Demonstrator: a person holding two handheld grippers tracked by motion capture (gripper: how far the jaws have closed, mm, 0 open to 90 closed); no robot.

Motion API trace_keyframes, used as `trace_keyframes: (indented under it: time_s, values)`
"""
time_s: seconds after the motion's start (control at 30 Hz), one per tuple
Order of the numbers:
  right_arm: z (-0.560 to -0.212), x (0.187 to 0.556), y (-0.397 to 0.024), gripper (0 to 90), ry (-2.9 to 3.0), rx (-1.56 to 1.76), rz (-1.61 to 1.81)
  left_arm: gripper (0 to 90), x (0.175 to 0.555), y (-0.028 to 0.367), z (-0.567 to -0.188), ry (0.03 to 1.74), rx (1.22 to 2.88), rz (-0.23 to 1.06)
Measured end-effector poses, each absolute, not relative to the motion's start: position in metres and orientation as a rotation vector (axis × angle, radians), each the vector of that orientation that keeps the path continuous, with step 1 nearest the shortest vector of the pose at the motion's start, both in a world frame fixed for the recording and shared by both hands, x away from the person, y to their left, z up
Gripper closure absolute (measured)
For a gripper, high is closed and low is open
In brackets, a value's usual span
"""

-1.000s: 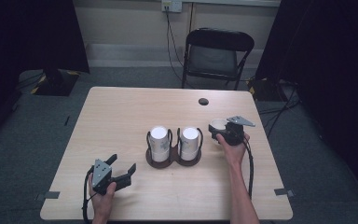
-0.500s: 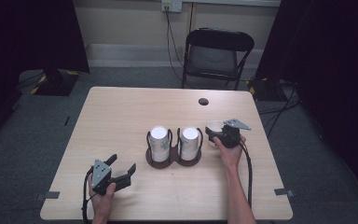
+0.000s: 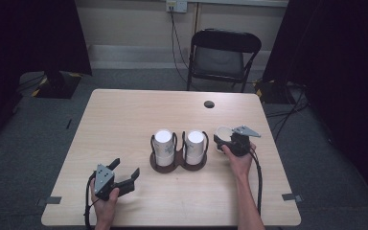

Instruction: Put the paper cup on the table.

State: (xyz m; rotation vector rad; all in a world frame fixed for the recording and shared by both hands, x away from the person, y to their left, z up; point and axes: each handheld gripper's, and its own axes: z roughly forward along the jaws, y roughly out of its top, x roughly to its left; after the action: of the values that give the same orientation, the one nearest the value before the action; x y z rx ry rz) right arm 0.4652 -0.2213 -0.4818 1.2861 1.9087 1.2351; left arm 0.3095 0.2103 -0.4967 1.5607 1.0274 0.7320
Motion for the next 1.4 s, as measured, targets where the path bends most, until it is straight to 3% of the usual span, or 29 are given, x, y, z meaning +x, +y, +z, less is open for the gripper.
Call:
trace_keyframes:
  time_s: [0.67,1.03,1.4]
  values:
    - [-0.485,0.463,-0.219,24.4,1.936,1.308,1.24,17.3,0.309,0.211,-0.497,1.023,1.555,0.73]
    - [-0.492,0.464,-0.217,16.1,1.96,1.348,1.221,17.1,0.309,0.211,-0.497,1.023,1.558,0.728]
    - [-0.491,0.46,-0.218,14.3,1.958,1.368,1.223,17.1,0.309,0.21,-0.497,1.02,1.561,0.73]
